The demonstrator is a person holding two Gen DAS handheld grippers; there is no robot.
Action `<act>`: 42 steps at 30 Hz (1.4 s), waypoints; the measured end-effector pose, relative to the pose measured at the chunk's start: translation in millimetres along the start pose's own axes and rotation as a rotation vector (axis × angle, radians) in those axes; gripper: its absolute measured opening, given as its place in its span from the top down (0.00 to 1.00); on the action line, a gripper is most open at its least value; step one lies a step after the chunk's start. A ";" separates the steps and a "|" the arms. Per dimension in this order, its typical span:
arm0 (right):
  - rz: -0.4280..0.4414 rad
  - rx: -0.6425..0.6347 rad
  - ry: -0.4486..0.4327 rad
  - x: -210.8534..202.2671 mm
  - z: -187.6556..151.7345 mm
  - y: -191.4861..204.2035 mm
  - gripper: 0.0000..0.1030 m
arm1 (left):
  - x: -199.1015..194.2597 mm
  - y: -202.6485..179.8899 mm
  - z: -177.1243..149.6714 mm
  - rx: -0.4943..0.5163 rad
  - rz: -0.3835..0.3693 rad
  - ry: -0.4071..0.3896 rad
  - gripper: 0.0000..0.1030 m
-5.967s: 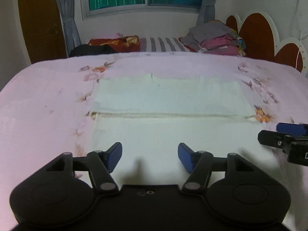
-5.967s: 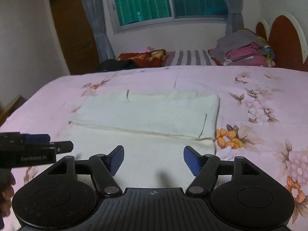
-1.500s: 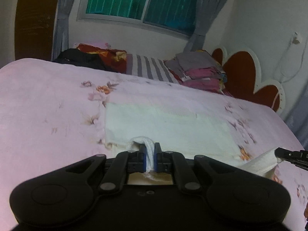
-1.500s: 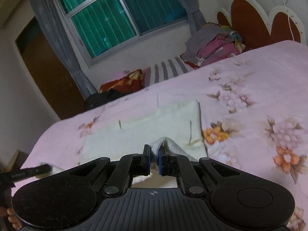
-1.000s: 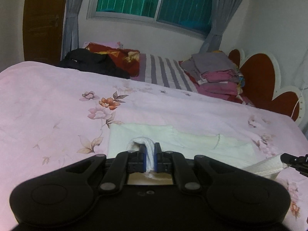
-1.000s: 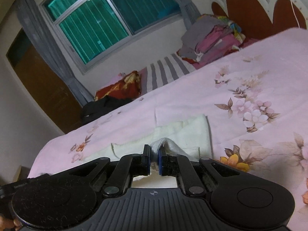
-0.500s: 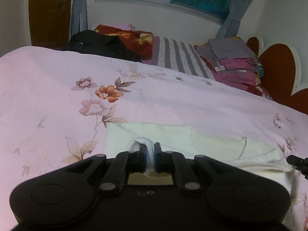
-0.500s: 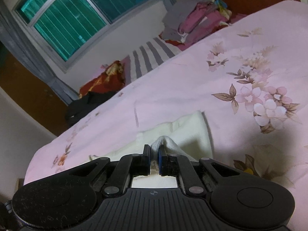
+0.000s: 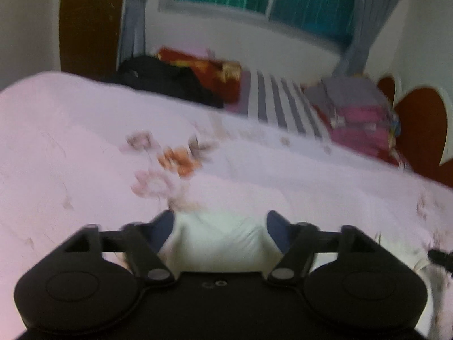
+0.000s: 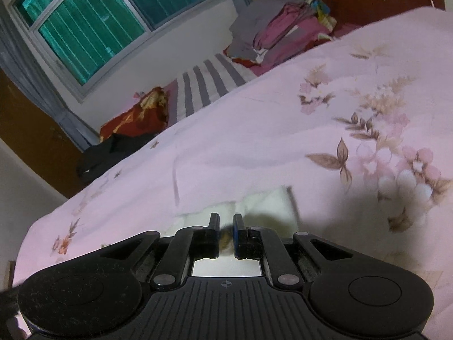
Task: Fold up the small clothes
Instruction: 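Lower the hem onto the collar edge and open both grippers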
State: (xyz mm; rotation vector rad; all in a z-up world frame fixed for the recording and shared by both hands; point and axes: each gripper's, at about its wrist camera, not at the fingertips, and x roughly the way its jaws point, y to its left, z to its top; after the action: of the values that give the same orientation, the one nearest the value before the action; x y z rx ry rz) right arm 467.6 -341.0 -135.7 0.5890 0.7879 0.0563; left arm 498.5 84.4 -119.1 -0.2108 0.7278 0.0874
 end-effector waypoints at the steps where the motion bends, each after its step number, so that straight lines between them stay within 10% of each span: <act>1: -0.001 -0.009 -0.003 -1.3 1.5 -1.1 0.92 | -1.4 2.3 2.9 0.008 0.001 -0.005 0.32; 4: -0.010 -0.058 -0.016 -3.2 3.4 -0.5 0.81 | -0.6 5.6 4.8 0.057 0.004 0.008 0.35; 6: -0.015 -0.077 -0.027 -3.5 3.3 -1.2 0.29 | 5.3 4.9 0.1 0.093 -0.002 0.033 0.37; 7: -0.013 -0.091 -0.043 -5.3 1.8 -1.4 0.28 | 9.6 3.5 -3.7 0.108 -0.011 0.053 0.38; 18: -0.007 -0.305 0.025 18.0 -10.8 10.4 0.46 | 42.4 -7.1 -30.6 0.183 -0.044 0.163 0.54; 25: 0.005 -0.362 0.102 36.9 -17.8 10.7 0.75 | 39.2 -12.9 -36.0 0.208 -0.066 0.155 0.97; 27: 0.020 -0.380 0.111 37.4 -19.5 11.3 0.93 | 35.0 -11.6 -36.0 0.200 -0.075 0.130 0.97; 36: 0.050 -0.377 -0.021 14.2 -10.0 18.5 0.94 | 12.8 -12.2 -18.1 0.149 -0.064 -0.016 0.97; 42: 0.029 -0.360 -0.015 24.7 -0.4 23.2 0.94 | 36.9 -13.3 -23.6 0.154 -0.031 0.038 0.97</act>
State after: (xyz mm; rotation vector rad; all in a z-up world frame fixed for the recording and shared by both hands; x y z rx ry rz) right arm 488.8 -314.8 -139.9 0.2591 0.7328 0.2156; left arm 512.7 66.5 -158.8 -0.0763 0.7657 -0.0024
